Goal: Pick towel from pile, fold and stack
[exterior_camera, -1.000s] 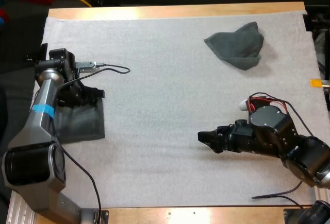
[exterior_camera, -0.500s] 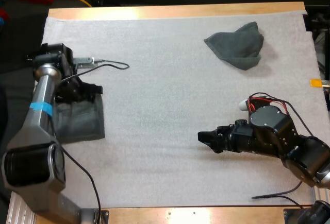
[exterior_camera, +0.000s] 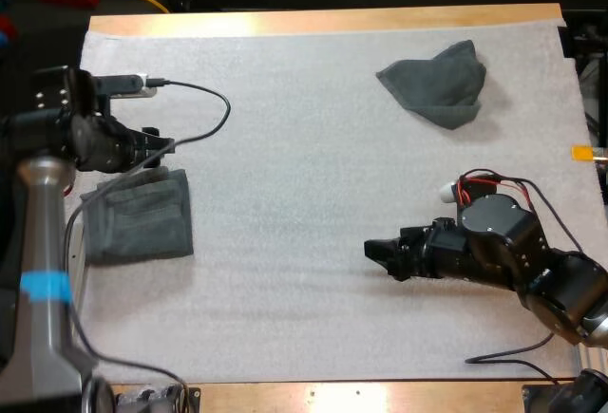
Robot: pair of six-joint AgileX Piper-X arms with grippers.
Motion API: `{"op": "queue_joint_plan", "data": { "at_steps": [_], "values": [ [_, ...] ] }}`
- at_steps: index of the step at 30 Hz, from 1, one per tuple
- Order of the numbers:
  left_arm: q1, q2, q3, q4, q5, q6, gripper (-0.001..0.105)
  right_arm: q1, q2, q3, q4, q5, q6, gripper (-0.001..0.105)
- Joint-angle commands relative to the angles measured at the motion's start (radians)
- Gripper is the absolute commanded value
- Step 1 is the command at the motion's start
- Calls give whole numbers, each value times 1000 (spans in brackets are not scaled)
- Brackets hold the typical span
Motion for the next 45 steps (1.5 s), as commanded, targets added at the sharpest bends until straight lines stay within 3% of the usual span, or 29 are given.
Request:
{"op": "queue_joint_plan", "data": {
  "at_steps": [1,7,19,30,36,45],
  "values": [
    [-2,-23,-9,16,9,-1,69,-6,-7,-6,-7,16,-19,69],
    [-2,-159,-9,53,25,-1,69,-115,-7,-6,38,26,-44,69],
    [-7,-365,3,96,40,-2,69,-407,-7,-6,188,19,-203,69],
    [-46,-521,116,96,104,-2,69,-620,-7,-6,351,25,-338,69],
    [-122,-588,161,97,60,14,69,-659,-51,-6,369,55,-357,69],
    [-123,-689,166,104,31,21,69,-659,-202,-6,411,103,-365,69]
  ]
}}
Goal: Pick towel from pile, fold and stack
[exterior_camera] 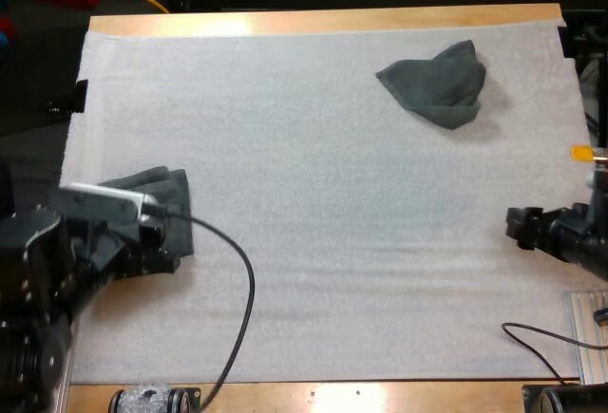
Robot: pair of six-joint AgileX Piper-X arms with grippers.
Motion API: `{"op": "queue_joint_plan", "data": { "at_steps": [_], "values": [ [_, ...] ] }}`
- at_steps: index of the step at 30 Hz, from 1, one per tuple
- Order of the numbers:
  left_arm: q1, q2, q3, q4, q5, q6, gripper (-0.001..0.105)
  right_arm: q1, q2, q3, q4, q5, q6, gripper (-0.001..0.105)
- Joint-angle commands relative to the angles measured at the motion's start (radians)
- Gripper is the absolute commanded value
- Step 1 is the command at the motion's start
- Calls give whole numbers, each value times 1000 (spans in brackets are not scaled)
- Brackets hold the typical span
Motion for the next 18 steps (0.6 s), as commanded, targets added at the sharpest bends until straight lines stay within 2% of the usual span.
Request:
{"op": "queue_joint_plan", "data": {
  "at_steps": [1,8,18],
  "values": [
    [-5,-11,2,-3,-6,4,69,-3,-20,-6,24,1,-14,69],
    [-5,-111,32,-3,-6,2,69,-3,-169,-6,109,47,-57,69],
    [-5,-311,36,5,2,2,69,-3,-381,-6,159,61,-56,69]
  ]
}}
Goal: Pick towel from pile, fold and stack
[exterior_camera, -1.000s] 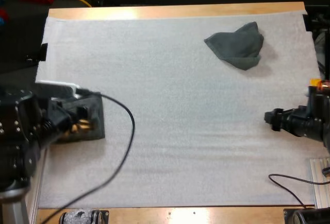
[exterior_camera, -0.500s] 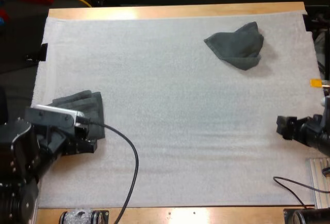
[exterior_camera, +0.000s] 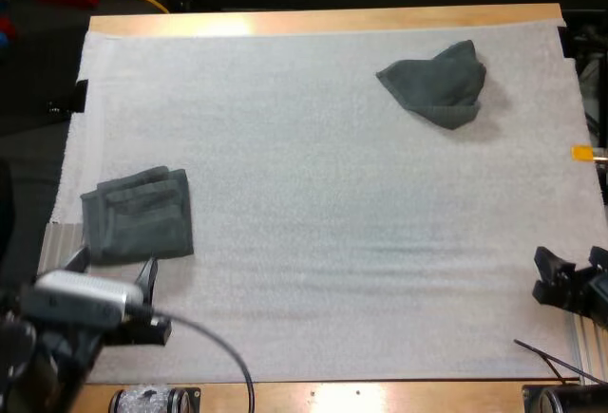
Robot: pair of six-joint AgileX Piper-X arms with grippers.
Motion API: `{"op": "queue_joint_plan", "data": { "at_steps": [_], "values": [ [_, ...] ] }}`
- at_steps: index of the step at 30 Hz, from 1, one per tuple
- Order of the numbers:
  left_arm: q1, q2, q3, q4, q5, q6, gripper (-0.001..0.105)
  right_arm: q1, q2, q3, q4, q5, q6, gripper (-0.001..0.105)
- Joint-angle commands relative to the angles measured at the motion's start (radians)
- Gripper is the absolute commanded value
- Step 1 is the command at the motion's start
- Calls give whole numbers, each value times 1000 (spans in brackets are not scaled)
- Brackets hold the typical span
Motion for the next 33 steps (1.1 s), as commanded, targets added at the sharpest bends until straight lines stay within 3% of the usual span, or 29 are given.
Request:
{"op": "queue_joint_plan", "data": {
  "at_steps": [1,24,33],
  "values": [
    [-5,-17,0,7,4,-1,69,-3,-22,-6,3,5,-11,69],
    [-5,-450,-4,250,4,15,69,-3,-428,-6,70,5,-7,69],
    [1,-537,-16,289,43,15,69,-3,-440,-19,122,7,-7,69]
  ]
}}
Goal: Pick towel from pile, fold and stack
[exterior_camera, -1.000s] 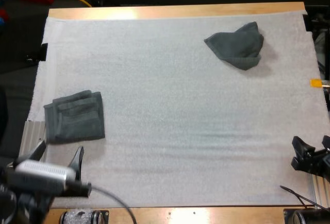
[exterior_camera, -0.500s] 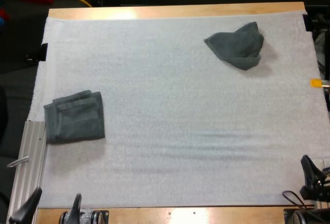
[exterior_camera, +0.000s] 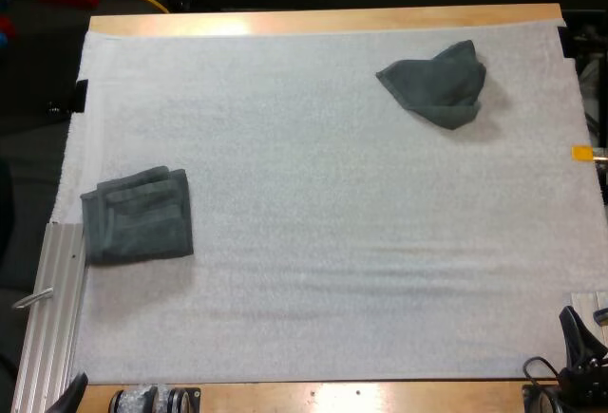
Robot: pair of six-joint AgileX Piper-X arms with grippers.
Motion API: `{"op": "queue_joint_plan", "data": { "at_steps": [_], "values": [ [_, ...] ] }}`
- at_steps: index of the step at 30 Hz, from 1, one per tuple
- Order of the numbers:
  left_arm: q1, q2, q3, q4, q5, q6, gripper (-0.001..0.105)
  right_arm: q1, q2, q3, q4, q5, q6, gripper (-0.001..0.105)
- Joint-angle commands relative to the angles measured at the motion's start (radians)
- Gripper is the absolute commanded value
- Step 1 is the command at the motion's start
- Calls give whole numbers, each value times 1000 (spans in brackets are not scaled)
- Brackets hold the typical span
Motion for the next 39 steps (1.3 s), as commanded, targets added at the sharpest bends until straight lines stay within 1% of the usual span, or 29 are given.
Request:
{"op": "queue_joint_plan", "data": {
  "at_steps": [1,4,7,10,14,18,19,24,27,28,31,33,34,36,39],
  "values": [
    [1,-141,-2,22,13,-1,69,-3,-46,-11,1,3,-7,69],
    [1,-141,5,22,13,13,69,-3,-46,-10,-9,3,-7,69],
    [1,-139,16,-9,14,24,69,-3,-46,-5,-54,3,-10,69],
    [1,-139,42,-56,14,24,69,-3,-46,8,-121,3,-9,69],
    [1,-139,97,-134,14,24,69,-3,-46,44,-205,3,-12,69],
    [1,-139,178,-250,14,24,69,-3,-46,96,-250,3,-13,69],
    [1,-137,189,-263,14,24,69,-3,-46,104,-253,3,-13,69],
    [1,-137,311,-370,14,24,69,-3,-46,185,-271,3,-13,69],
    [1,-137,382,-399,14,24,69,-3,-44,227,-270,3,-13,69],
    [1,-137,393,-403,14,25,69,-3,-44,234,-270,3,-13,69],
    [1,-135,464,-406,10,28,69,-3,-44,277,-270,3,-13,69],
    [1,-135,515,-413,7,28,69,-3,-44,308,-270,14,-13,69],
    [1,-135,527,-417,7,28,69,-3,-44,317,-270,20,-13,69],
    [1,-135,581,-449,7,28,69,-3,-44,346,-270,37,-13,69],
    [1,-133,615,-499,9,27,69,-3,-44,381,-266,47,-13,69]
  ]
}}
